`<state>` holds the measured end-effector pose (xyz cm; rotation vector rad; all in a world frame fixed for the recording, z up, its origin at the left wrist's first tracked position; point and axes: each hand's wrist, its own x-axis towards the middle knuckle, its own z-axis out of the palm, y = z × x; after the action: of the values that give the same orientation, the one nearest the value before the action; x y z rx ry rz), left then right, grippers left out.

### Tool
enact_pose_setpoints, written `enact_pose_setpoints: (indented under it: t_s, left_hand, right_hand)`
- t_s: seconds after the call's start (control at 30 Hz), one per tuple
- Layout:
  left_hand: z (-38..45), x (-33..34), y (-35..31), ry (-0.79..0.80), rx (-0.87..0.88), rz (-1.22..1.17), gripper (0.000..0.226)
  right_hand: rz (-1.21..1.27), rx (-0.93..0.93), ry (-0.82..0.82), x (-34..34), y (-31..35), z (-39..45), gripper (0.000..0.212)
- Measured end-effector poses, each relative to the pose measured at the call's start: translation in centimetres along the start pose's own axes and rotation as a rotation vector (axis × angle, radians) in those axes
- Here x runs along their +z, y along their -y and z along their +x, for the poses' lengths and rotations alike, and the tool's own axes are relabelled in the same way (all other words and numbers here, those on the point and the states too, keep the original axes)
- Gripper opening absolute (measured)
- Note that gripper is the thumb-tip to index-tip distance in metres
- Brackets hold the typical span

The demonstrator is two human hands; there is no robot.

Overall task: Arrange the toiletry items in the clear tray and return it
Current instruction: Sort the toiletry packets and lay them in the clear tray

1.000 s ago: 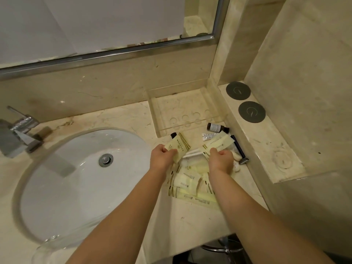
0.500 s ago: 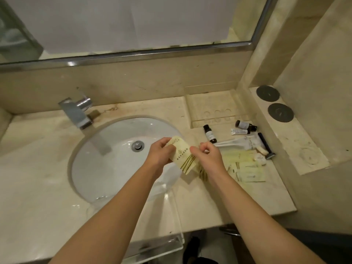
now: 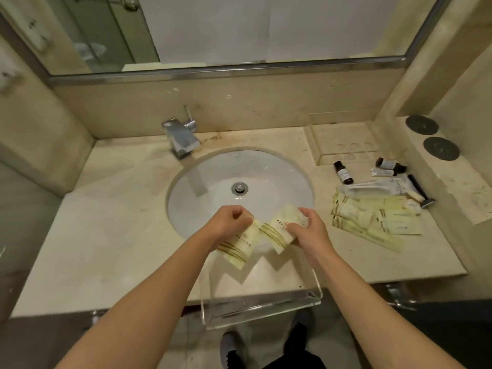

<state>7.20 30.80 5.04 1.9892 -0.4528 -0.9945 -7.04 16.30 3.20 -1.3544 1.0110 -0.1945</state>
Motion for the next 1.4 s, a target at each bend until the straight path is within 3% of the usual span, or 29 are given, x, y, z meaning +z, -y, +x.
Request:
enact_pose_setpoints:
  t_s: [0.1, 0.23, 0.43, 0.6, 0.77, 0.9, 1.07, 1.17, 1.4]
  left_hand:
    - [-0.8, -0.6, 1.9, 0.122, 0.007, 0.172, 0.02]
    - [-1.4, 0.1, 3.7, 0.232, 0.019, 0.376, 0.021]
    - [-1.7, 1.8, 6.1, 0.372, 0.064, 0.603, 0.013]
    - [-1.8, 2.4, 6.5, 0.273, 0.129, 0.644, 0.02]
    - [-1.9, 1.7, 6.9, 0.227, 0.164, 0.727, 0.021]
    - [-2.3, 2.0, 7.4, 0.296, 0.154, 0.755, 0.02]
    - [-2.8, 2.7, 7.8, 0.278, 0.161, 0.725, 0.016]
    - [-3.0, 2.2, 7.9, 0.241, 0.118, 0.725, 0.026]
    - [-3.2, 2.1, 7.8, 0.306, 0.082, 0.994, 0.048]
  right_hand:
    - [-0.102, 0.096, -0.049, 0.7, -1.6, -1.3, 0.01]
    - [-0.237, 0.083, -0.12, 0.9, -3.6, -2.6, 0.006]
    - [-0.474, -0.003, -0.088, 0.4, -5.0, -3.5, 0.032]
    - [-0.933, -0.121, 0.099, 0.7, -5.0, -4.0, 0.053]
    - [-1.277, -0.166, 0.167, 1.1, -5.0, -4.4, 0.042]
    - [-1.466, -0.251, 0.135, 1.8, -5.0, -4.9, 0.042]
    - [-1.559, -0.306, 0.162, 1.9, -4.9, -5.2, 0.056]
    - [-1.569, -0.294, 0.167, 1.6, -4.9, -5.1, 0.064]
    - [-1.569, -0.297, 0.18, 1.5, -4.6, -4.9, 0.073]
